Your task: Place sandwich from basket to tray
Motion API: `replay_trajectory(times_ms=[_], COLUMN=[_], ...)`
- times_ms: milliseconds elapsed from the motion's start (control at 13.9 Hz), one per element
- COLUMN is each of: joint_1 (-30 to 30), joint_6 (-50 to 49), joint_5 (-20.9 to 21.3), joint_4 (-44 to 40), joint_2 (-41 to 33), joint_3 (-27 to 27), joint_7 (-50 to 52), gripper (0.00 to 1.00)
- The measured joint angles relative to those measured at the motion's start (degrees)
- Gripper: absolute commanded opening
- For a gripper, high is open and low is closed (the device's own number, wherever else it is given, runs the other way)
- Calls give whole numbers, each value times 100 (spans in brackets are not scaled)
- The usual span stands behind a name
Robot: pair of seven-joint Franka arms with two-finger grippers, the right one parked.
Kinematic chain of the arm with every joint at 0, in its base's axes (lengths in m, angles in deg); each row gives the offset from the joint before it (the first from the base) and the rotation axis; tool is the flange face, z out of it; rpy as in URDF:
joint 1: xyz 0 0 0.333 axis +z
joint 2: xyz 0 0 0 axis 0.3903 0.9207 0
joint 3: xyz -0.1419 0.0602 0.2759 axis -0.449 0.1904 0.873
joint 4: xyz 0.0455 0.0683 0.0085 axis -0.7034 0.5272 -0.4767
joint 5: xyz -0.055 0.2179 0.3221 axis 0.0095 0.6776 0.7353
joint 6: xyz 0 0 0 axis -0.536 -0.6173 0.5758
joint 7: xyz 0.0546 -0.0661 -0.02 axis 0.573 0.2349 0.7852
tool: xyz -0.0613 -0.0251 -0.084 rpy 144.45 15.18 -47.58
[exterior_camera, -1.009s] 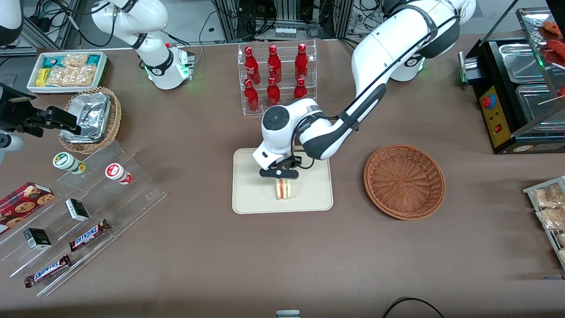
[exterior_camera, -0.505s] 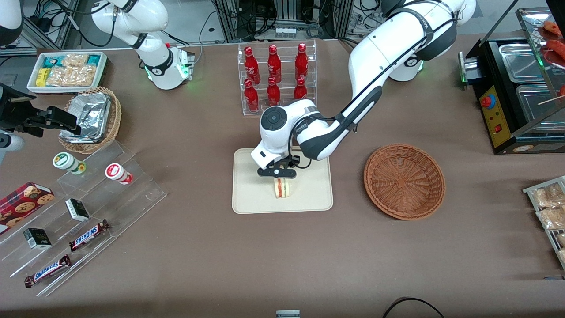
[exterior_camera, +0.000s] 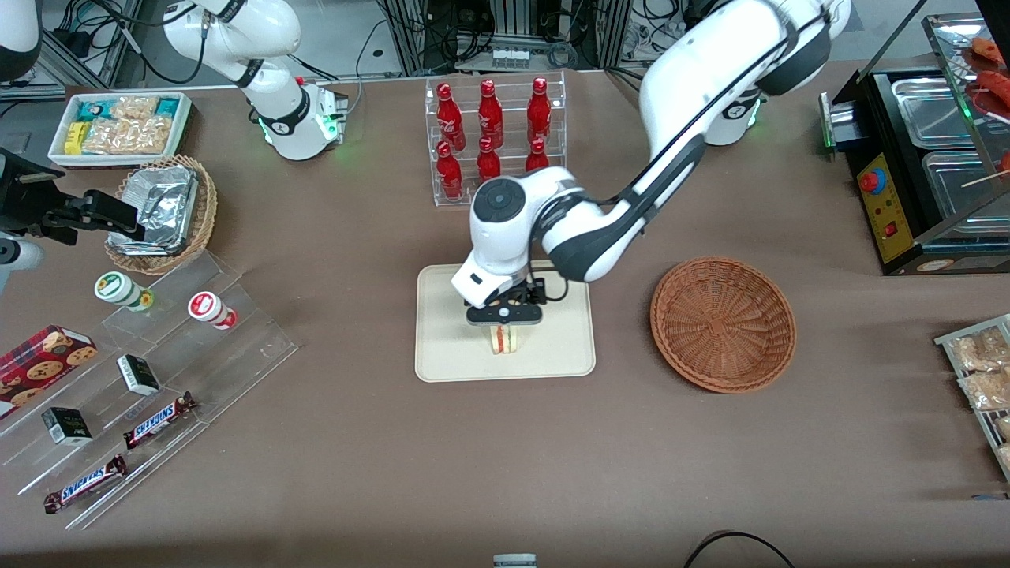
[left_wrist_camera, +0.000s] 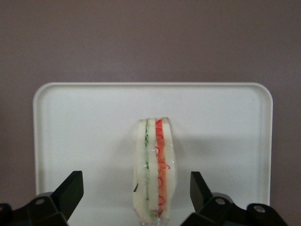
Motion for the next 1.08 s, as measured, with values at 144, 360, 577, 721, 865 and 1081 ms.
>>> replay_trajectory(times_ms=[144,360,577,721,865,1081], joint_1=[289,813,1237,1489,1752,1835], joint_6=[-426,-1054,-1468,-1757,-2038,-2562], joint_5=[-95,-274,-688,-953,-1218,-1830], joint_4=[-21,-15,-7,-3,-1,5], joint_2=[-555,-1232,-1683,-1938,-2164,-2575], joint_3=[-1,1,3,6,43,788], joint_7=[43,41,-348,-786,-1334,-2546], gripper=[100,100,100,100,100,100])
